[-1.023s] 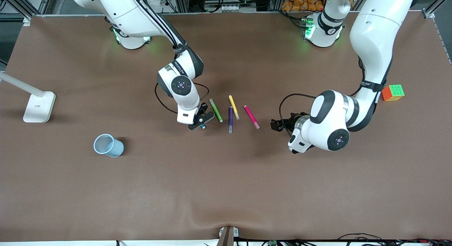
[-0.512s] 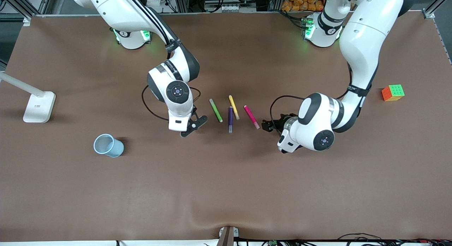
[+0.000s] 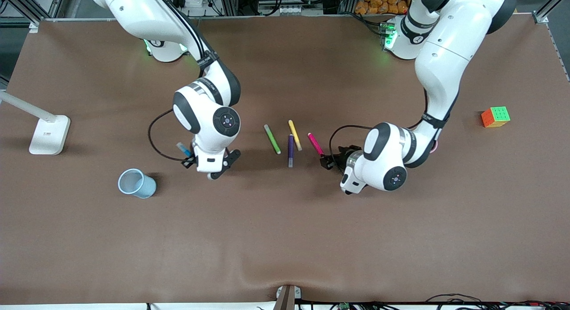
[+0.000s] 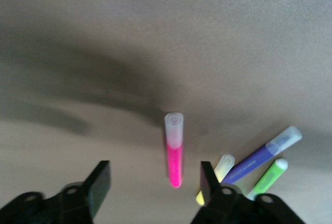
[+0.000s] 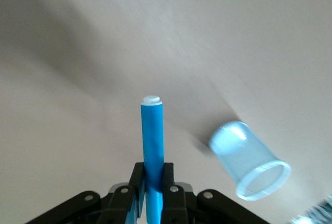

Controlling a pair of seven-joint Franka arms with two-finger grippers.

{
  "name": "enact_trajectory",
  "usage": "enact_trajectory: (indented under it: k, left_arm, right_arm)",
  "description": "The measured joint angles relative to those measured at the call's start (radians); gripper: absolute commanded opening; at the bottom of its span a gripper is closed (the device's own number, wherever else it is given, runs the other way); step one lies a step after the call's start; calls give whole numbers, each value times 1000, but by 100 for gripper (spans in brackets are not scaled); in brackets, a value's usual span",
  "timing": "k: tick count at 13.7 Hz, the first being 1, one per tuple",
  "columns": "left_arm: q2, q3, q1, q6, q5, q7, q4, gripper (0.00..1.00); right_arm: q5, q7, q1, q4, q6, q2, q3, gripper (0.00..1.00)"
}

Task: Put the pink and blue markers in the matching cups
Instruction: 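Lift the blue marker toward the blue cup while the left gripper grasps pink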

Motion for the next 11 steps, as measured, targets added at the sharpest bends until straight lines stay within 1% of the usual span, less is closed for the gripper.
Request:
enact_trajectory:
  k: [1, 3, 5, 7, 8, 9, 10, 11]
  left_arm:
    - [7, 0, -10, 19, -1, -24, 0, 67]
    - [22, 0, -27, 49, -2, -55, 0, 67]
    - [35, 0, -35, 64, -3, -66, 0, 64]
    - [46, 0, -36, 75, -3, -67, 0, 56]
    - [50, 1, -35, 80, -4, -67, 1, 48]
    - [51, 1, -35, 80, -5, -68, 1, 29]
    - [51, 1, -35, 80, -5, -68, 1, 0]
    - [50, 1, -35, 80, -5, -69, 1, 0]
  right_arm:
    - [-29, -69, -21, 7, -13, 0, -1, 0]
    - [-72, -220, -79, 21, -19, -1, -5, 0]
    - [-128, -319, -146, 30, -19, -1, -7, 0]
    - [-177, -380, -197, 33, -18, -1, -8, 0]
    - [-188, -396, -211, 33, -18, -2, -8, 0]
    - [-193, -402, -222, 33, -19, -3, -8, 0]
    - [-195, -403, -234, 33, -19, -3, -8, 0]
    - [-196, -403, -249, 33, -17, -3, -8, 0]
